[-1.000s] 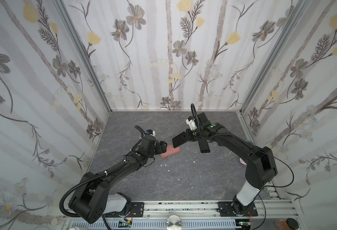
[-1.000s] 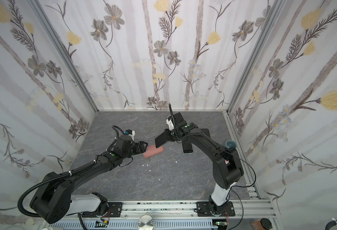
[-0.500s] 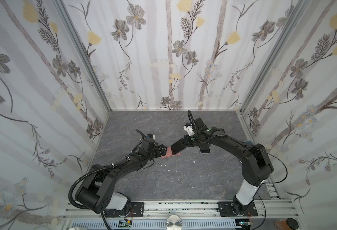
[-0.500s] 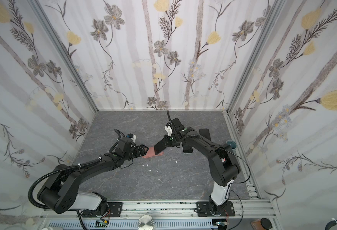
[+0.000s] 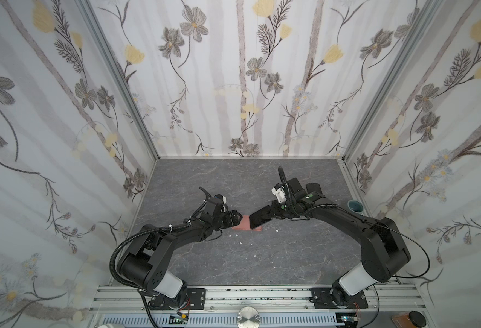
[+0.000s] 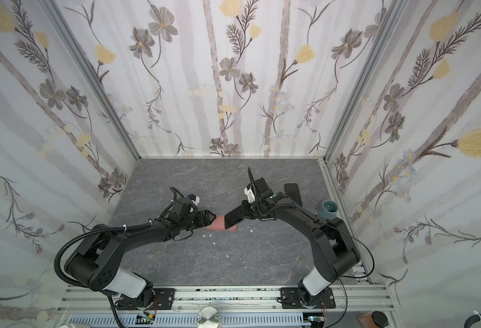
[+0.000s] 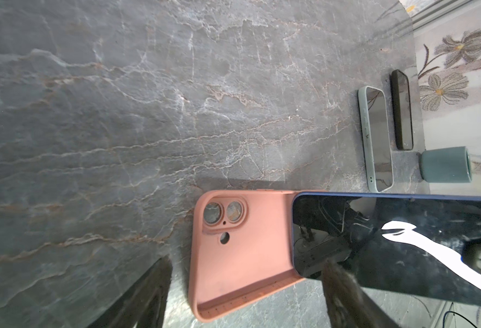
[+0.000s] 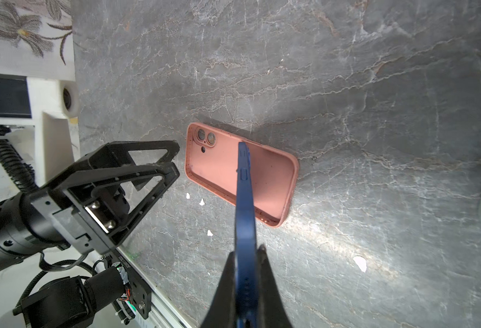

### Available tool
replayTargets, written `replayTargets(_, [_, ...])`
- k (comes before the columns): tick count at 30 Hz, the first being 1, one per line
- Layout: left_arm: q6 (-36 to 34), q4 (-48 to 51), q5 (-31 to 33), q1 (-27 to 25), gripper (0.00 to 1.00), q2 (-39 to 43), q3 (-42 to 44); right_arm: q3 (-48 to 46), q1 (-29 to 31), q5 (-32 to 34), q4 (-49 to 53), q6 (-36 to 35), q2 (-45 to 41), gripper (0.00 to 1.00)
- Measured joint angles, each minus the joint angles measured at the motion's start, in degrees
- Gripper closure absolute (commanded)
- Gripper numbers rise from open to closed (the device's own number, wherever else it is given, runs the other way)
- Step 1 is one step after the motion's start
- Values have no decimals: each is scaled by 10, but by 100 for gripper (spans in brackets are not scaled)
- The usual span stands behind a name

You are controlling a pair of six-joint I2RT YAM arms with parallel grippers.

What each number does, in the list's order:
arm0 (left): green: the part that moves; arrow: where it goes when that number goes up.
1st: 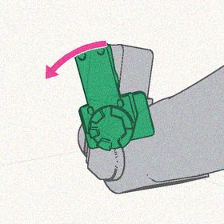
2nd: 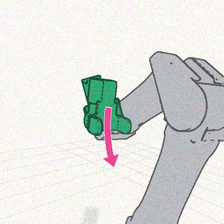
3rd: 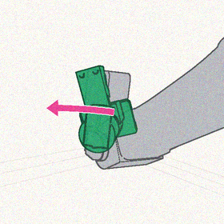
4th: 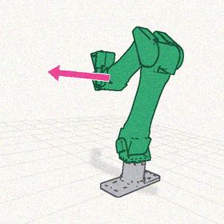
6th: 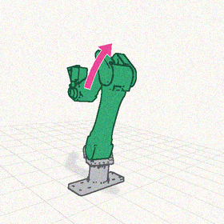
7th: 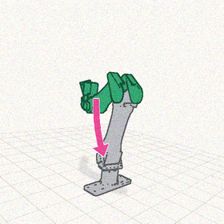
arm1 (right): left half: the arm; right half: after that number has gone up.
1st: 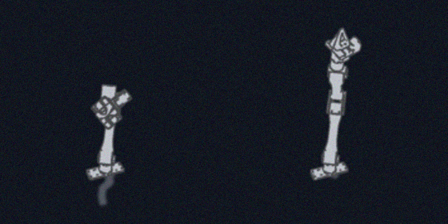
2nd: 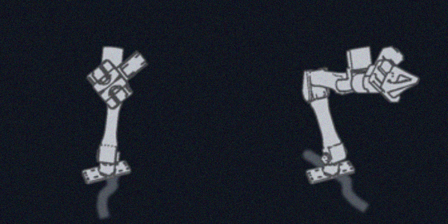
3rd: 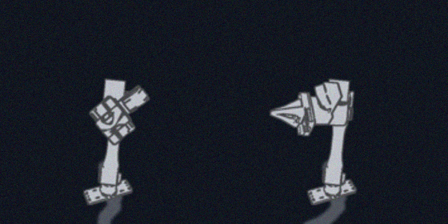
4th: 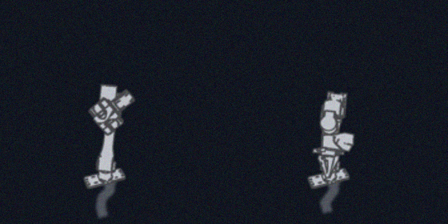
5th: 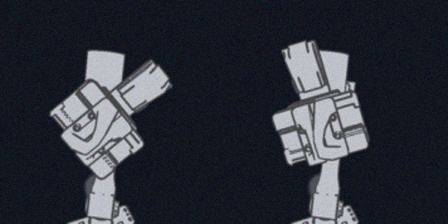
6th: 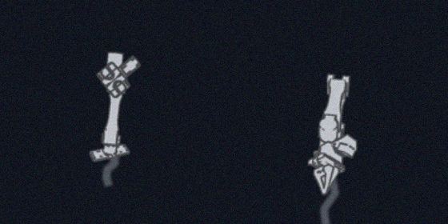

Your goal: Put the phone into the phone case

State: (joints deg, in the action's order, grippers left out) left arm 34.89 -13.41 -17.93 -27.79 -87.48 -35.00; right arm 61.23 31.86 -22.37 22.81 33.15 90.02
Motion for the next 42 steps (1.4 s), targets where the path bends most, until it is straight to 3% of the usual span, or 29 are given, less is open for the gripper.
replayTargets(7, [9, -8, -18, -13, 18, -2, 2, -46, 2, -43, -84, 57, -28, 100])
replayTargets(21, [15, -12, -3, -14, 17, 12, 6, -79, 9, -109, -226, 123, 26, 100])
replayTargets(42, [29, -33, -9, -14, 17, -11, -3, -95, 9, -124, -268, 146, 49, 100])
